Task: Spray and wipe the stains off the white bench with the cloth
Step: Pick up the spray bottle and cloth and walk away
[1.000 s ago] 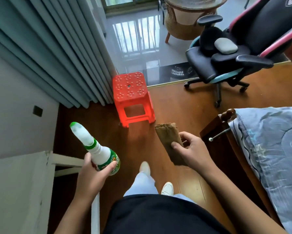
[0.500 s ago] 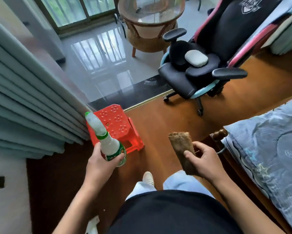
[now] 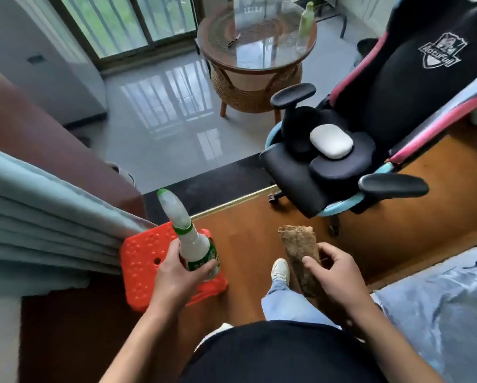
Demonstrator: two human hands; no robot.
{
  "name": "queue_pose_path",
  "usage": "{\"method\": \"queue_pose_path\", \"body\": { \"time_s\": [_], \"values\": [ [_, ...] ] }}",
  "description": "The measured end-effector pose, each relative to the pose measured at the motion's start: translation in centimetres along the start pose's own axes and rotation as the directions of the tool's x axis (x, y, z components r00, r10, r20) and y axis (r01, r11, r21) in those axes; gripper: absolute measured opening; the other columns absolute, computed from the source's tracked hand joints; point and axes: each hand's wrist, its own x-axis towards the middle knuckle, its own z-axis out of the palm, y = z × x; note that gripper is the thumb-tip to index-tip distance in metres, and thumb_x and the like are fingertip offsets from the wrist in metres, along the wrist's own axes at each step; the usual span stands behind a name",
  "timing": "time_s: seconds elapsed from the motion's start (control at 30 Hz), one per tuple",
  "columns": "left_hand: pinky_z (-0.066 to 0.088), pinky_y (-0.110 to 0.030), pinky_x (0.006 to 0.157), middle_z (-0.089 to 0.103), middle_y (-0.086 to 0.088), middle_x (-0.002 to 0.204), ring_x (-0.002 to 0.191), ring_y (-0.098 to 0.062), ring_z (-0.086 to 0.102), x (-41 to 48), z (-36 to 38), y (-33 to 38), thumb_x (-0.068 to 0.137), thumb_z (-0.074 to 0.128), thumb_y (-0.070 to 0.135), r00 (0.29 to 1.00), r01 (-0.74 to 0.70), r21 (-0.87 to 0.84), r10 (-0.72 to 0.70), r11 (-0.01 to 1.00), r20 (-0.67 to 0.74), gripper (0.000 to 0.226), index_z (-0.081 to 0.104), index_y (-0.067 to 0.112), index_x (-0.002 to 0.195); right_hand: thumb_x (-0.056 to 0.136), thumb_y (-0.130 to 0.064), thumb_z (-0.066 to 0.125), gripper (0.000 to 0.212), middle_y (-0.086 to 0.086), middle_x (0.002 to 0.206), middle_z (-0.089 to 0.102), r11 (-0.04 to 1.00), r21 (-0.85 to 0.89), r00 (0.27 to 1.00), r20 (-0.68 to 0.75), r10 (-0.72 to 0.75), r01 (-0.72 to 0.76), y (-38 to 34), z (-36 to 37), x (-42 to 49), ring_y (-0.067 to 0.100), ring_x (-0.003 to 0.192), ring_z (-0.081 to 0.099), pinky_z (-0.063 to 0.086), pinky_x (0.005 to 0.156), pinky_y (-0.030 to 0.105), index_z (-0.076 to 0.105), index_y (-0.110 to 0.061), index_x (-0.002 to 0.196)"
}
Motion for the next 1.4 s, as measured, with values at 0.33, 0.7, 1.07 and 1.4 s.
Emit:
{"method": "queue_pose_path", "body": {
  "time_s": [0.33,0.7,1.07,1.4],
  "values": [
    [0.048,-0.032,0.080,0.066,0.018,0.107,0.100,-0.011,0.064,5.2,0.4,2.7,0.073,0.091,0.030,0.932,0.204,-0.123,-0.231,0.971,-0.279,0.059,0.055,0.032,0.119,0.087,-0.023,0.074,0.009,-0.007,0.084,0.074,0.964,-0.067,0.921,0.320,-0.222,0.256,-11.6,1.7,18.1,0.007,0.073,0.066,0.050,0.063,0.016,0.073,-0.023,0.096],
    [0.045,-0.019,0.073,0.067,0.020,0.100,0.095,0.005,0.061,11.2,-3.7,1.4,0.070,0.093,0.030,0.775,0.323,-0.329,-0.448,0.887,-0.447,0.057,0.058,0.033,0.114,0.089,-0.019,0.073,0.012,0.000,0.087,0.072,0.932,-0.112,0.760,0.616,-0.207,0.345,-20.1,12.7,25.2,-0.005,0.068,0.065,0.049,0.051,0.013,0.071,-0.019,0.101],
    [0.042,-0.009,0.070,0.064,0.019,0.102,0.090,-0.004,0.060,6.8,-4.2,-0.7,0.072,0.093,0.024,0.401,0.324,-0.656,-0.727,0.681,-0.557,0.062,0.055,0.030,0.121,0.084,-0.023,0.072,0.005,-0.006,0.075,0.071,0.717,-0.124,0.329,0.932,-0.153,0.685,-25.8,26.4,25.8,0.007,0.069,0.065,0.051,0.060,0.025,0.072,-0.026,0.088],
    [0.054,-0.037,0.085,0.067,0.012,0.107,0.099,-0.016,0.066,5.2,0.9,-1.9,0.049,0.082,0.061,-0.125,0.171,-0.911,-0.909,0.374,-0.397,0.082,0.056,0.027,0.119,0.085,-0.019,0.072,0.007,0.001,0.071,0.067,0.539,0.086,-0.139,0.988,0.060,0.838,-25.6,39.2,24.4,0.014,0.065,0.059,0.047,0.061,0.033,0.068,-0.016,0.080]
  ]
}}
